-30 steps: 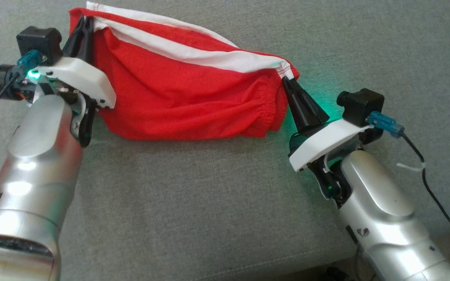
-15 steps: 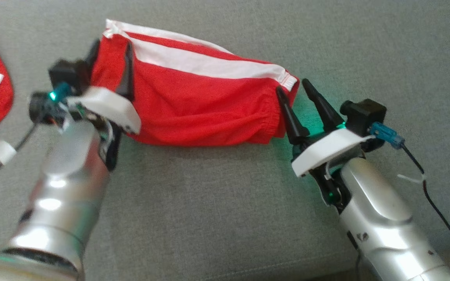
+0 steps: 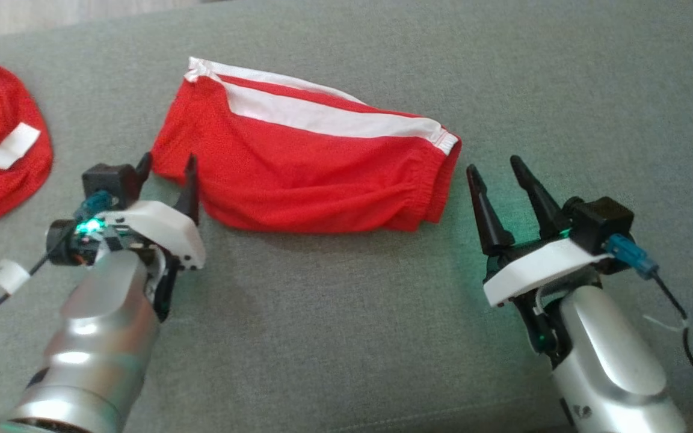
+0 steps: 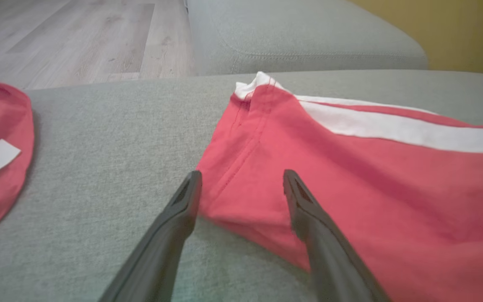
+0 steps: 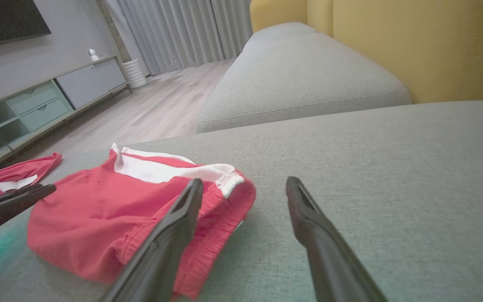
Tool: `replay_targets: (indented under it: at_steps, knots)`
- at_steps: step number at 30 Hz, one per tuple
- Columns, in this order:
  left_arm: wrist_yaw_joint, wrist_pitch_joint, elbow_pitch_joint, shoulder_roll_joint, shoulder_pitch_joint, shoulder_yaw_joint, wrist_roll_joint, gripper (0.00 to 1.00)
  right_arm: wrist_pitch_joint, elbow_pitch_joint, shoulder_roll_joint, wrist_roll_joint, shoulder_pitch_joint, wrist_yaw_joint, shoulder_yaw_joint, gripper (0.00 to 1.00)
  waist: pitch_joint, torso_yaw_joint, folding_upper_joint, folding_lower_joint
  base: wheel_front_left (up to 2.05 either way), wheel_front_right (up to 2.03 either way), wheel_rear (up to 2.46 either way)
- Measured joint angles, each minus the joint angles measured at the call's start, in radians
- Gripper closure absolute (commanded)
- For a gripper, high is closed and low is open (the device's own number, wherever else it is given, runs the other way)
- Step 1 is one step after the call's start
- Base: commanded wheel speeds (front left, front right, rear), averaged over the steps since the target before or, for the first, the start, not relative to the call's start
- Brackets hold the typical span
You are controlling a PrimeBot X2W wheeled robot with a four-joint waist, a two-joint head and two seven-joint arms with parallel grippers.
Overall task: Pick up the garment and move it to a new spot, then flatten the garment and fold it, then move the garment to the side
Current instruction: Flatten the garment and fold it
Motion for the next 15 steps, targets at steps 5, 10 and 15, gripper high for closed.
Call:
replay_targets:
  at_steps: [5, 10, 15]
  knots:
    - [0.007, 0.041, 0.022, 0.039, -0.023, 0.01, -0.003, 0.0, 0.054, -0.127, 0.002, -0.035, 0.04, 0.0, -0.038, 0.0, 0.032, -0.025, 0.0, 0.0001, 0.0, 0.0, 0.0]
    - [0.006, 0.1, 0.041, 0.066, -0.069, 0.016, -0.019, 0.0, 0.096, -0.238, 0.005, -0.055, 0.071, 0.0, -0.072, 0.0, 0.065, -0.049, 0.0, 0.0002, 0.0, 0.0, 0.0]
    - [-0.012, 0.177, 0.034, 0.064, -0.095, 0.01, -0.052, 0.0, 0.122, -0.311, 0.007, -0.064, 0.096, 0.0, -0.096, 0.0, 0.083, -0.058, 0.0, 0.0001, 0.0, 0.0, 0.0]
